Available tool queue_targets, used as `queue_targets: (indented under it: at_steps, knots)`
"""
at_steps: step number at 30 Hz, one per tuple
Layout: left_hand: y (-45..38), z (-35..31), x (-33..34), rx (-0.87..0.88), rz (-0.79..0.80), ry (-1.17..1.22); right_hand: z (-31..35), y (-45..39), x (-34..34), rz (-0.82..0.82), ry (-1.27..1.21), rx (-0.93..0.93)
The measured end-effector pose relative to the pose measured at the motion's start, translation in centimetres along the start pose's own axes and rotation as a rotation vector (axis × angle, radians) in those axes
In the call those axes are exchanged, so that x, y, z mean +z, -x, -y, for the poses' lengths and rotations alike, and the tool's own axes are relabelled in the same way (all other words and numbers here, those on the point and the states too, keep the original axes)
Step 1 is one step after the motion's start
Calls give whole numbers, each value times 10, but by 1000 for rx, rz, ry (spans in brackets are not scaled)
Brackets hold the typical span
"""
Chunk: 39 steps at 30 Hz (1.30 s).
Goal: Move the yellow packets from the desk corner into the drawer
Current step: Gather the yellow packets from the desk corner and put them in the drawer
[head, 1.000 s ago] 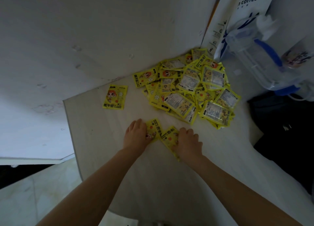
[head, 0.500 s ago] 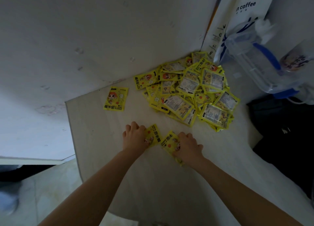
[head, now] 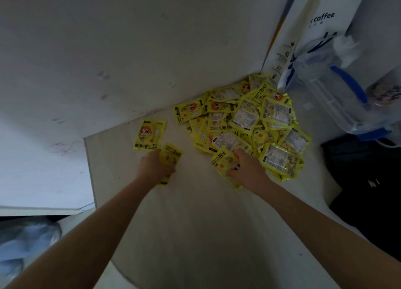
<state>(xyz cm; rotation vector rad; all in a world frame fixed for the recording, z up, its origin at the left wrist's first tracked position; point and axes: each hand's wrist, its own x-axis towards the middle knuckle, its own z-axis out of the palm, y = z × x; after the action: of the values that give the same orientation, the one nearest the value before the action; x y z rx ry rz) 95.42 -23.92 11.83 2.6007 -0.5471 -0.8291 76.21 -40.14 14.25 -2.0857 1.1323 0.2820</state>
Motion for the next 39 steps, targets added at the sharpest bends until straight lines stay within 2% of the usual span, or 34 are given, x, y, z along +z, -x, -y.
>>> queue_targets:
  at_steps: [5, 10, 18, 24, 35, 39]
  knots:
    - [-37, -3, -36, -62, -92, 62, 8, -31, -20, -31, -15, -29]
    - [-62, -10, -55, -69, -102, 149, 11, -60, -28, -2, -7, -21]
    - [-91, -5, -51, -74, -68, 75, 7, -80, -28, -12, 49, 5]
    - [-109, 7, -45, -91, -99, -87, 7, -87, -26, 28, 187, 31]
    - [-109, 7, -36, -136, -115, -9, 5, -81, -23, -6, 194, -7]
    - [-99, 6, -31, -143, -146, 72, 3, -73, -18, -61, 75, 22]
